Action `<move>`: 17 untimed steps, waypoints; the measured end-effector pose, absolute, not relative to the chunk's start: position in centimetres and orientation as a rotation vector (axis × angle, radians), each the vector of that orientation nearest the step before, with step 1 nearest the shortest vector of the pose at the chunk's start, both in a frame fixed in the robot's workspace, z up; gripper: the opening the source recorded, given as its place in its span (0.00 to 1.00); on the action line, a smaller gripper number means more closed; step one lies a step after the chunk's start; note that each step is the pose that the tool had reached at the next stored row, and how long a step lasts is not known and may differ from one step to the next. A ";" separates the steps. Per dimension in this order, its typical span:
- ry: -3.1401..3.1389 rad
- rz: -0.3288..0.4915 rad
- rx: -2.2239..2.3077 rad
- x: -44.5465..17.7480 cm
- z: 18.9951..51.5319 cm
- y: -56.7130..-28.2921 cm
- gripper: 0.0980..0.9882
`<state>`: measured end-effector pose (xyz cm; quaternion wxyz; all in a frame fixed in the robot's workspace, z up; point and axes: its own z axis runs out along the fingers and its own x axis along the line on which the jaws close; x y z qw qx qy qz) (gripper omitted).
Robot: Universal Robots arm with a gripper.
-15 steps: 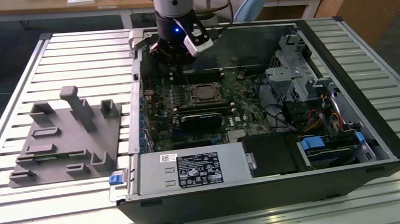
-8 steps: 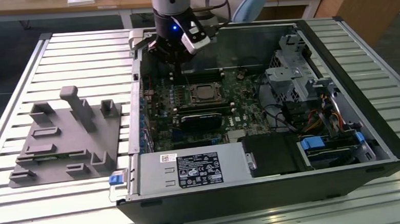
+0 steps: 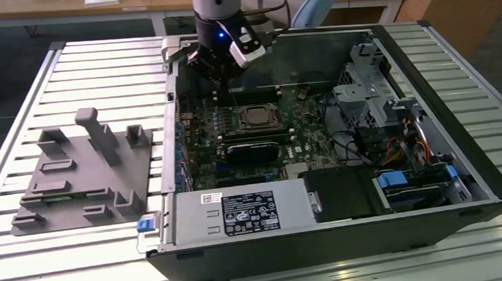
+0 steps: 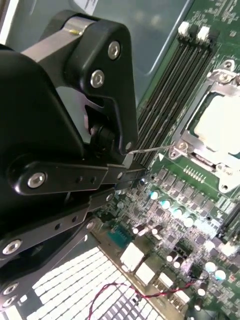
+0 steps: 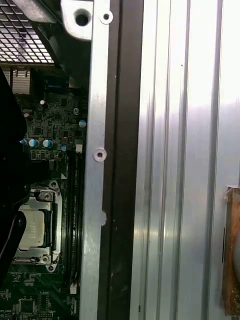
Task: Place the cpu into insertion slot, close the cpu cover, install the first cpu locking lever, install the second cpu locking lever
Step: 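Install the first cpu locking lever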
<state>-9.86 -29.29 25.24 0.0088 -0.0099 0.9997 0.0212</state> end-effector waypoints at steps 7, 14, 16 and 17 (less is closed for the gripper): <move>3.123 0.066 -0.031 -8.3 25.2 -29.3 0.01; 3.124 0.066 -0.031 -7.0 25.2 -29.3 0.01; 3.124 0.066 -0.031 -6.9 25.1 -29.3 0.01; 3.124 0.066 -0.031 -6.8 25.1 -29.3 0.01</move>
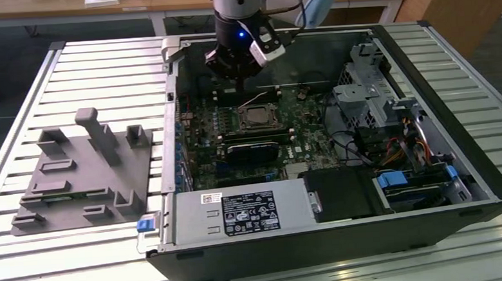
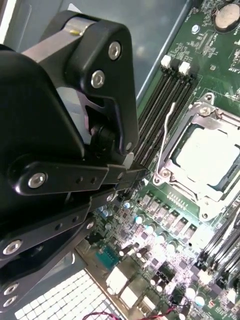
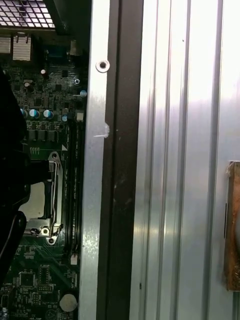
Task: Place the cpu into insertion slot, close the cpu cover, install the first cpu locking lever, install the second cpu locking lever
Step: 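Install the first cpu locking lever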
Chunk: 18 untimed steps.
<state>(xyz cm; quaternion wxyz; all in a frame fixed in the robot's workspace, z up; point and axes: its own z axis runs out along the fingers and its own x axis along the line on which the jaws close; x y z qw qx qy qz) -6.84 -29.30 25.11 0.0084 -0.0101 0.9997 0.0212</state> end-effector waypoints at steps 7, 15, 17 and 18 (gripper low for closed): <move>3.120 0.156 -0.030 -6.8 25.0 -29.4 0.01; 3.119 0.168 -0.033 -6.4 24.5 -29.4 0.01; 3.120 0.168 -0.035 -6.2 24.5 -29.4 0.01; 3.120 0.168 -0.036 -6.1 24.5 -29.4 0.01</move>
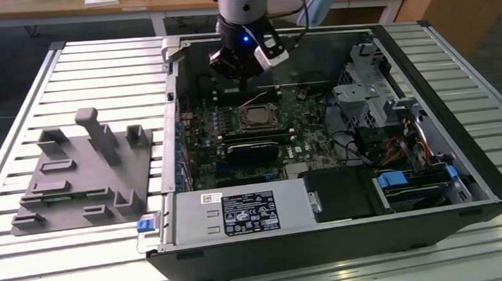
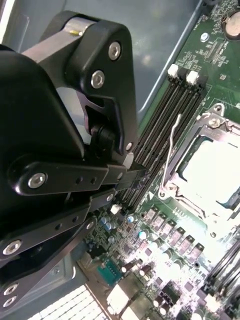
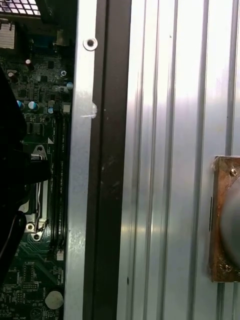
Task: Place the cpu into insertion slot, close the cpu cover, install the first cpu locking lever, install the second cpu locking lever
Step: 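Install the first cpu locking lever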
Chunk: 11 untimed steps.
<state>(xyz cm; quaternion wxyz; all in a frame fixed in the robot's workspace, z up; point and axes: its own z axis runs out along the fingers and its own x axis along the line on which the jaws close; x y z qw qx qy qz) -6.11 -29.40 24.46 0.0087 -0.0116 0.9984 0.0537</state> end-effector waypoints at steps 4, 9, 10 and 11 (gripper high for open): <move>3.120 0.168 -0.037 -5.9 24.4 -29.4 0.01; 3.120 0.168 -0.037 -5.7 24.3 -29.4 0.01; 3.120 0.168 -0.037 -5.6 24.2 -29.4 0.01; 3.120 0.168 -0.037 -5.6 24.2 -29.4 0.01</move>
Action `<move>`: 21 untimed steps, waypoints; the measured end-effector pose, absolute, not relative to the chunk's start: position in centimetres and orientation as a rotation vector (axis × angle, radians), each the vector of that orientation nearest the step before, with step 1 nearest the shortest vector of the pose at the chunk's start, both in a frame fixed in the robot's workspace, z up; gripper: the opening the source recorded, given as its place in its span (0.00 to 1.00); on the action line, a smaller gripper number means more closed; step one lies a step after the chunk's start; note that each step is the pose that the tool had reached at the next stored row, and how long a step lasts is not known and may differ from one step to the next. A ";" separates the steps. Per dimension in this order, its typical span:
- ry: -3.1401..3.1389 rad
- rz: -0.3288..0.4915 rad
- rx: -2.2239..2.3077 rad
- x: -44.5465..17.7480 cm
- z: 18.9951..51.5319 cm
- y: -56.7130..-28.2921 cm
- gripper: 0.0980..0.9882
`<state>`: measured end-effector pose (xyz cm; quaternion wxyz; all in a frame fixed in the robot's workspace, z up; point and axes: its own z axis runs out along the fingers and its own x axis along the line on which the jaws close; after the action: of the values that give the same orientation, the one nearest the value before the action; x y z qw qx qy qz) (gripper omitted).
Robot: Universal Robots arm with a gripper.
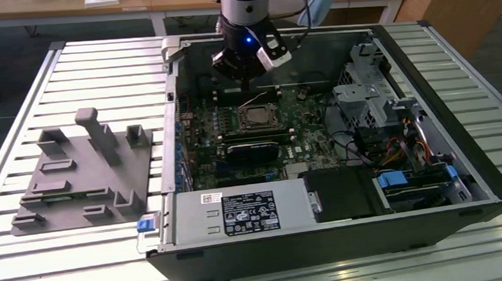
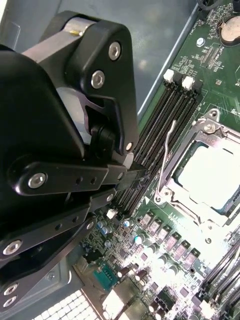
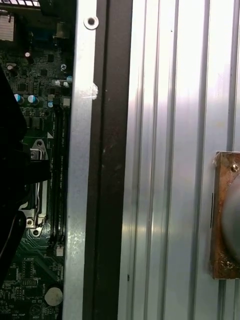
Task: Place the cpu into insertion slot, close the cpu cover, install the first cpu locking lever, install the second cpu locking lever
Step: 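Install the first cpu locking lever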
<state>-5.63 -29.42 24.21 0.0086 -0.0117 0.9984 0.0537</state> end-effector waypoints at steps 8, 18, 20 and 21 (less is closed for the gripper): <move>3.119 0.164 -0.002 -5.3 23.8 -29.4 0.01; 3.120 0.163 -0.012 -4.7 23.1 -29.4 0.01; 3.120 0.164 -0.018 -4.7 23.1 -29.4 0.01; 3.120 0.164 -0.020 -4.7 23.0 -29.4 0.01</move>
<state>-4.68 -29.42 23.03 0.0088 -0.0064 0.9986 0.0524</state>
